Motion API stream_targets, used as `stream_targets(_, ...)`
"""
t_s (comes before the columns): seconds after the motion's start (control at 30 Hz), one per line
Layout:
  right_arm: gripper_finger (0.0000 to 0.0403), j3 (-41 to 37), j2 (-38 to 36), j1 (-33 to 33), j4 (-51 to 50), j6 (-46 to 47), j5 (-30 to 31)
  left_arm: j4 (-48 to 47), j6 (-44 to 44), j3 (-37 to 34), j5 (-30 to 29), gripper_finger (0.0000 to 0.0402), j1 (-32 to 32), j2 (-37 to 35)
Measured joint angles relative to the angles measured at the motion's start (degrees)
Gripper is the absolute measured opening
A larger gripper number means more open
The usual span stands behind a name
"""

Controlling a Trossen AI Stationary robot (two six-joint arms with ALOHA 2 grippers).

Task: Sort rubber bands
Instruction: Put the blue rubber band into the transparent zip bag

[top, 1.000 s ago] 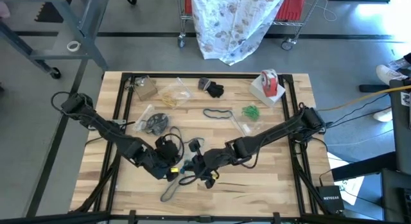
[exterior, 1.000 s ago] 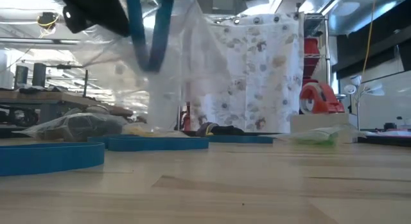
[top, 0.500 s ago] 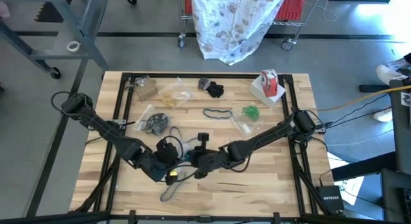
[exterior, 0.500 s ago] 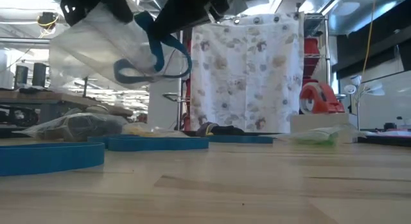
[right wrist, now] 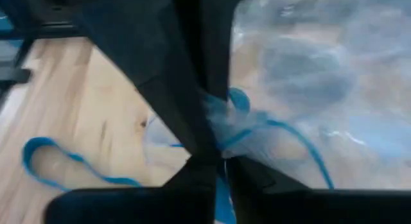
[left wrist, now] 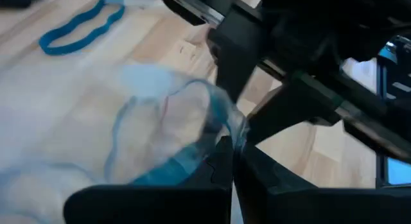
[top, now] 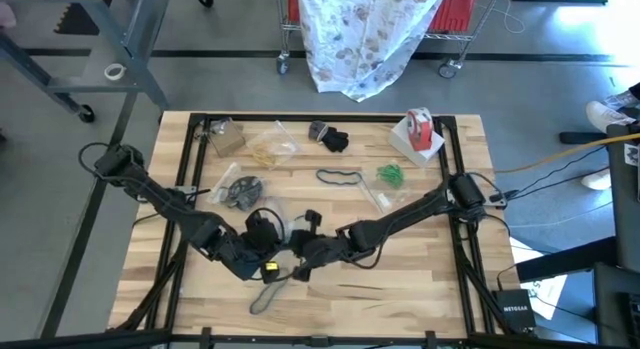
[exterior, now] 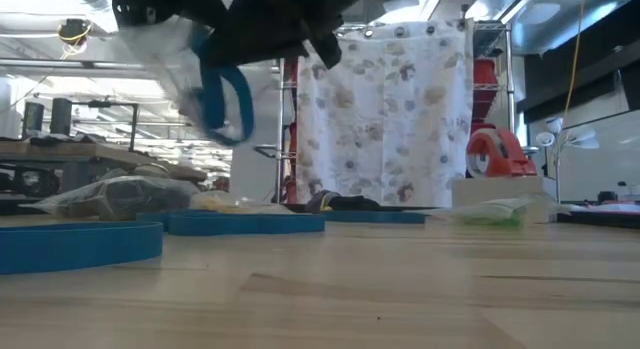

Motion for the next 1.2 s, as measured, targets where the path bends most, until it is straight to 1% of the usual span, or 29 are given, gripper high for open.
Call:
stream_targets(0.07,0.0048,0.7,-0.1,-0.5,-1.1,0.7,1.4,-0.9,-0.4,0.0,0.4,0.0001,-0.3,0.0)
stream_targets(0.13,0.0078,1.8,-0.1,-0.9,-2.8,0.7,1.3,-2.4,-2.0,0.1,0.1,0.0001,-0.9,0.0)
stream_targets(0.2,0.0110,3.1,-0.1,-1.1,-4.5,0.7,-0.8,-3.9,-3.3,0.2,0.1,0.0001,-1.1,-0.1)
stream_targets(0.3,0.0149,5.0,-0.3,-1.1,-9.6,0.9,-5.6,-7.7,-5.5,0.1,0.9,0.0001,-1.2,0.1)
stream_targets(0.37,0.0166,6.7,-0.7,-1.0,-15.0,3.1,-5.8,-10.7,-6.9,-0.2,1.2,0.0001,-1.0,0.3)
stream_targets(0.47,0.0176,9.5,-0.8,-0.7,-21.4,5.0,-5.7,-12.6,-8.3,-0.2,0.7,0.0001,-0.5,0.1)
stream_targets(0.63,0.0177,14.2,-0.8,-0.6,-25.8,3.5,-6.1,-13.2,-8.9,-0.2,1.1,0.0001,0.1,0.1)
stream_targets(0.7,0.0177,15.4,-0.8,-0.6,-29.5,3.3,-7.4,-13.4,-9.0,-0.2,1.5,0.0001,0.1,0.1)
stream_targets(0.77,0.0177,14.9,-0.8,0.0,-31.9,3.2,-9.4,-13.9,-9.1,-0.2,1.9,0.0001,-0.1,0.1)
stream_targets(0.87,0.0177,11.4,-0.6,2.1,-30.4,1.5,-11.4,-15.0,-9.9,-0.2,1.9,0.0001,-0.8,0.1)
stream_targets(1.0,0.0177,4.9,1.3,4.4,-22.1,-2.7,-10.8,-19.0,-13.5,-0.2,1.9,0.0001,-1.5,0.1)
stream_targets(1.1,0.0177,2.1,4.2,3.6,-15.6,-3.4,-10.3,-22.1,-15.7,-0.2,1.9,0.0001,-2.0,0.1)
stream_targets(1.2,0.0177,1.8,7.4,1.9,-10.9,-3.4,-10.4,-24.7,-17.3,-0.2,1.8,0.0001,-2.4,0.1)
